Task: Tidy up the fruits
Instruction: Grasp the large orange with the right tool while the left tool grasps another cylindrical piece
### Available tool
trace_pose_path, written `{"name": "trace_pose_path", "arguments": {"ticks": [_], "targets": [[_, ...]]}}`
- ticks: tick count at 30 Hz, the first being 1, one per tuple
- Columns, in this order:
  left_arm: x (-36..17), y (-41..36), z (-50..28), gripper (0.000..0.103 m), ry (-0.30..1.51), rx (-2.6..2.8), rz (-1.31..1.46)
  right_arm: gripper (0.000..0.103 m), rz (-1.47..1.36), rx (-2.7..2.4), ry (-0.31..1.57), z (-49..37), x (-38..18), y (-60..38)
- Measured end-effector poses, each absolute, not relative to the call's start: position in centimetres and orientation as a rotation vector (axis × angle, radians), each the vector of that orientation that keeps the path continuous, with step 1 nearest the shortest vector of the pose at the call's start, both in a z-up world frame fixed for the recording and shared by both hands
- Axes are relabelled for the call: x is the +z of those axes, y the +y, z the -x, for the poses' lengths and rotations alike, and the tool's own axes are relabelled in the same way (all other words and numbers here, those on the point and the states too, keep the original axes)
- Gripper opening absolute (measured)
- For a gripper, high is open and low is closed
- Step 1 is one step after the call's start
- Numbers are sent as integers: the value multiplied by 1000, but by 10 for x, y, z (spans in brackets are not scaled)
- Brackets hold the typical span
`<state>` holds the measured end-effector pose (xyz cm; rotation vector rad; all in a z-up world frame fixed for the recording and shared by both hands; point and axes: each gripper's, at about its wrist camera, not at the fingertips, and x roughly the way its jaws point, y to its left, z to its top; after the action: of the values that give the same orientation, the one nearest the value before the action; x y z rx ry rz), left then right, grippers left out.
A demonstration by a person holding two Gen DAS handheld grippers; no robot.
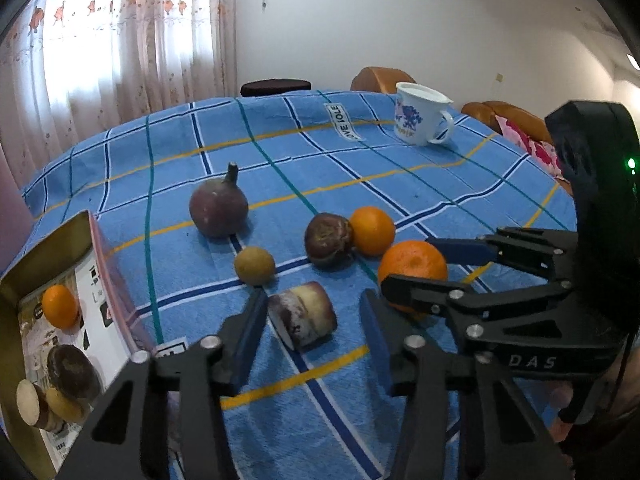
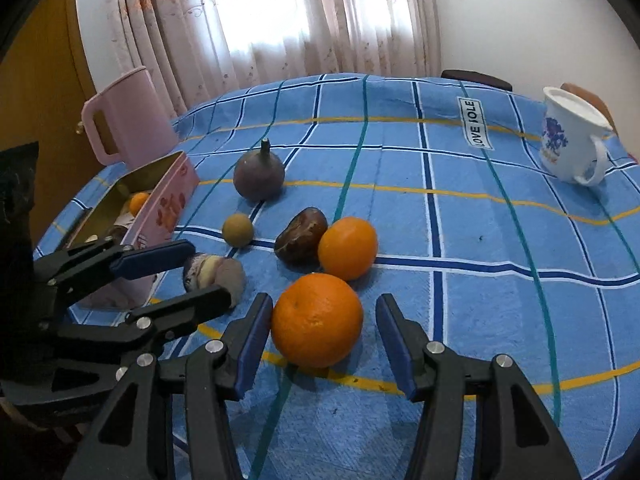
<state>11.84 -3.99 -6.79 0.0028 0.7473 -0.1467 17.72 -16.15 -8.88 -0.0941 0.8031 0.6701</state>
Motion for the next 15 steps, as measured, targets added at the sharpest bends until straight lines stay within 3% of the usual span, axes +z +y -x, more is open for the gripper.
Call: {"name": "trace_pose_path", "arguments": {"ticks": [1,8,15], "targets": [[-68,-41,-120,35,748,-150,-5,48,95,674,794,-175,-87,-161],[-78,-41,-134,35,829,-165,20,48,113,653,787,-172,-87,-159],[-74,-34,-128,32,788,-184,60,47,93,661,766,-168,-88,-164]]}}
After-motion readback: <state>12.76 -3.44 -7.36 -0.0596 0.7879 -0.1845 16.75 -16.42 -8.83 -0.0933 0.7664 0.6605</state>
